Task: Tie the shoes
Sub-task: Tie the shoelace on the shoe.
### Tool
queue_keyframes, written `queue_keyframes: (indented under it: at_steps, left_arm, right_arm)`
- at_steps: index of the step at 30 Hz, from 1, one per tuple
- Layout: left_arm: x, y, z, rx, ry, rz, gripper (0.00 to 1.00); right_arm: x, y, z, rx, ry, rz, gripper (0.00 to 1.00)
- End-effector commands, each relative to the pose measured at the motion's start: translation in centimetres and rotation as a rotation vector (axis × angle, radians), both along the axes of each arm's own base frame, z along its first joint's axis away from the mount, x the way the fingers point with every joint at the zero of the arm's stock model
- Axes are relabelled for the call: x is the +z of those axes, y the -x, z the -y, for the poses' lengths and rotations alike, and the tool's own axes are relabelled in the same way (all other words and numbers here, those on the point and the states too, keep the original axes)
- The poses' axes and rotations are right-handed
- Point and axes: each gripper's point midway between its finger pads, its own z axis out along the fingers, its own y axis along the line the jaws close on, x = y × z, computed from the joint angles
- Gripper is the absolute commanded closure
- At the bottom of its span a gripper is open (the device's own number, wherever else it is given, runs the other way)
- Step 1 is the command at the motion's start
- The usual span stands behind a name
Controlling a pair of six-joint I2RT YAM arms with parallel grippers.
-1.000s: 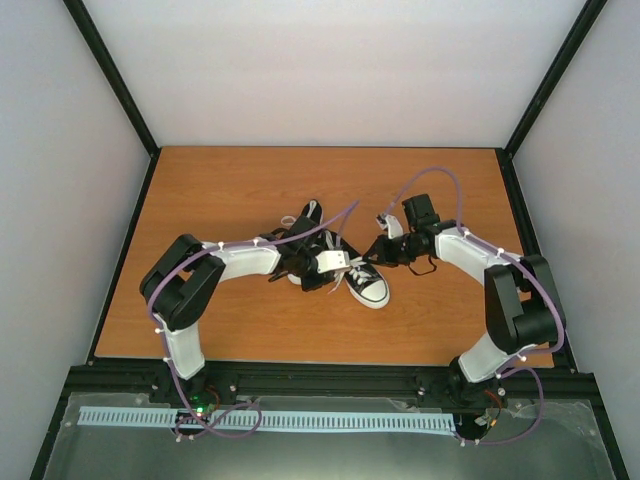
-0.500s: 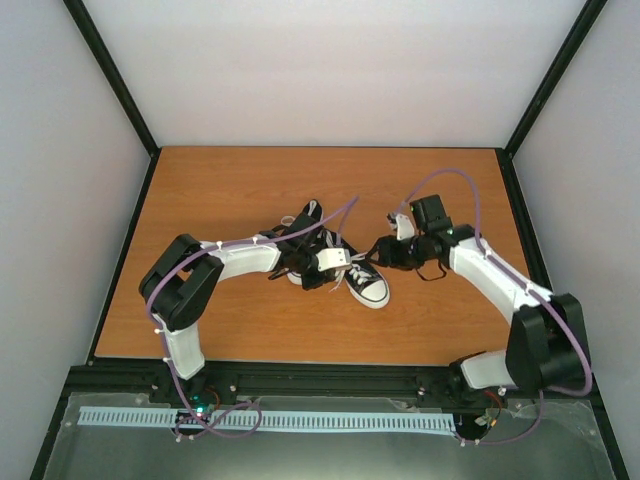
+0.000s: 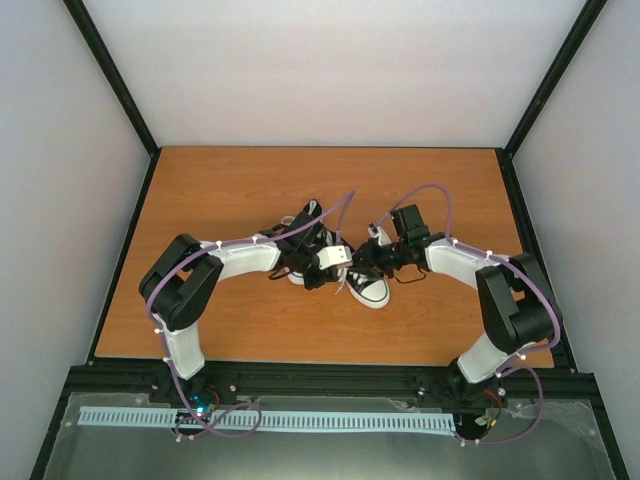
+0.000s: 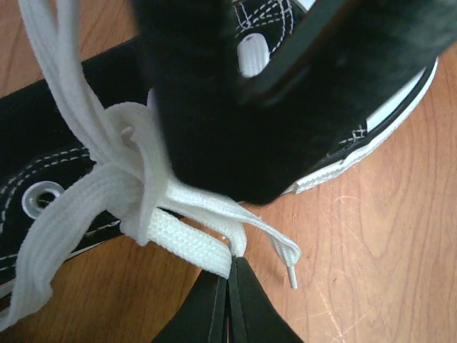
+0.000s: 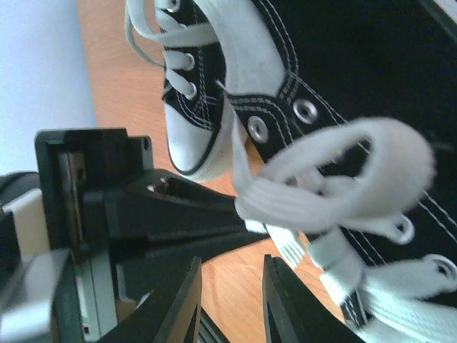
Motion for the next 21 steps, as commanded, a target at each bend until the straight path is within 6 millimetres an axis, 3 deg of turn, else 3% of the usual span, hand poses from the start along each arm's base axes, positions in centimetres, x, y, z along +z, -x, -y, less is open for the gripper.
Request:
queue_keyframes:
  at_steps: [1, 14, 21]
  left_arm:
    - [2.8, -1.2, 1.3, 0.014, 0.083, 0.031, 0.99]
    - [3.8, -1.9, 1.8, 0.038, 0.117, 0.017, 0.99]
    - [3.4, -0.2, 1.2, -0.01, 0.092, -0.041, 0.99]
  right_arm:
    - [1.1, -1.3, -1.4, 0.024, -0.051, 0.009, 0.75]
    - [-2.8, -1.3, -0.9, 0.017, 0.096, -0.077, 0.75]
    - [-3.3, -3.7, -0.6, -0.026, 0.156, -0.054, 0.78]
